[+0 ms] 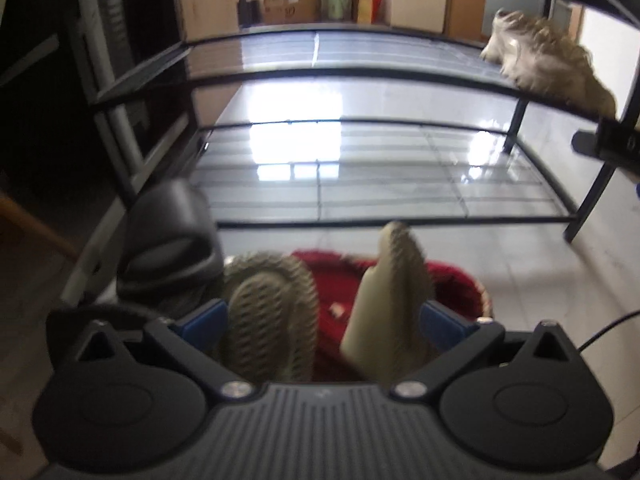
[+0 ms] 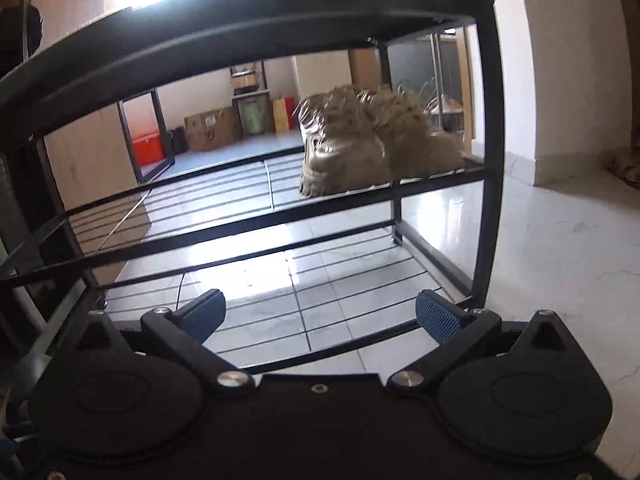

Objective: Organize scattered shoes
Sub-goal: 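Withdraw the right gripper back out of the rack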

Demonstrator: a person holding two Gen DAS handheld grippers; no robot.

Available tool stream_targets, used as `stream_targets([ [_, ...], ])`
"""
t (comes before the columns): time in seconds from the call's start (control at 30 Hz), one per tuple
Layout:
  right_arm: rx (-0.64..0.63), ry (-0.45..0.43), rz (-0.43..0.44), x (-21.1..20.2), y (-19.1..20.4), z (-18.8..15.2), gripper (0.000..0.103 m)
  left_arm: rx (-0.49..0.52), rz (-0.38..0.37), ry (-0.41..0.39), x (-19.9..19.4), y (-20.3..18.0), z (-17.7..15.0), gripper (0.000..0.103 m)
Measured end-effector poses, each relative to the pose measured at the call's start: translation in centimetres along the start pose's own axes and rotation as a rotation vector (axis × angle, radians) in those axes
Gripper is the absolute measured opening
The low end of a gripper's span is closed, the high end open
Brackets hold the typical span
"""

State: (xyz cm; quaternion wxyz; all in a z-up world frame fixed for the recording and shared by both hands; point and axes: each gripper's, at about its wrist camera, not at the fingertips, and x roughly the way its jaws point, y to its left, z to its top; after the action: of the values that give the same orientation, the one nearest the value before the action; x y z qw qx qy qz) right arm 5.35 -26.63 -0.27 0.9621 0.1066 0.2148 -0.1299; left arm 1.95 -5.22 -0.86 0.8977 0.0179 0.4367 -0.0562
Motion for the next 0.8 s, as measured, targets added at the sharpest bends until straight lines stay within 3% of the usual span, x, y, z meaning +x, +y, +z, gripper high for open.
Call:
stream_targets([
  [0.17,0.014,0.102,-0.019,1.6,0.0,-1.1,0.103,-0.057,-0.048,0.117,2.1,0.3,-0.2,0.102],
  [0.57,0.019,0.130,-0.025,1.6,0.1,-1.6,0.103,0.042,0.004,0.101,1.8,-0.6,-0.9,0.102],
  [0.8,0.035,0.137,-0.037,1.8,-0.1,-1.5,0.103,-0.013,-0.029,0.067,1.6,0.0,-0.9,0.102],
])
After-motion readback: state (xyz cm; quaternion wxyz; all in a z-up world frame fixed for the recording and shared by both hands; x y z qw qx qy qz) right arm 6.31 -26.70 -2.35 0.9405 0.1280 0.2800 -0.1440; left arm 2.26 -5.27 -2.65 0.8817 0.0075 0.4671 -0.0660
